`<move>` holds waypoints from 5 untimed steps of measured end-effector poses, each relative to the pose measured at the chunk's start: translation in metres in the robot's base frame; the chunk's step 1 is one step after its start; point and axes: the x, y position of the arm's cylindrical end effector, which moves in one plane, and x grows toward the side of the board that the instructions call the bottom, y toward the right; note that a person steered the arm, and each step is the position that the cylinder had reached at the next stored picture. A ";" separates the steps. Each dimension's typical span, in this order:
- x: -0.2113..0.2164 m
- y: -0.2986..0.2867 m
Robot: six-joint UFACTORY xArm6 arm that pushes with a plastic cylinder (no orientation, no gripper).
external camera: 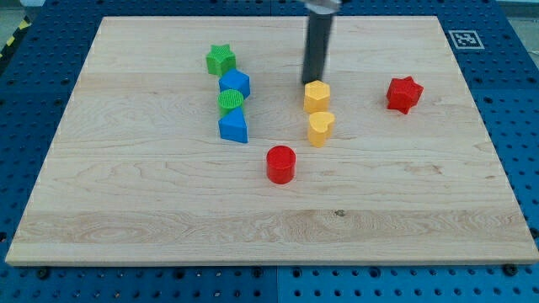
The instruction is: Push the yellow hexagon right a bit
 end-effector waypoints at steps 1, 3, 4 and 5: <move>0.017 -0.032; 0.034 -0.027; 0.035 0.005; 0.043 0.046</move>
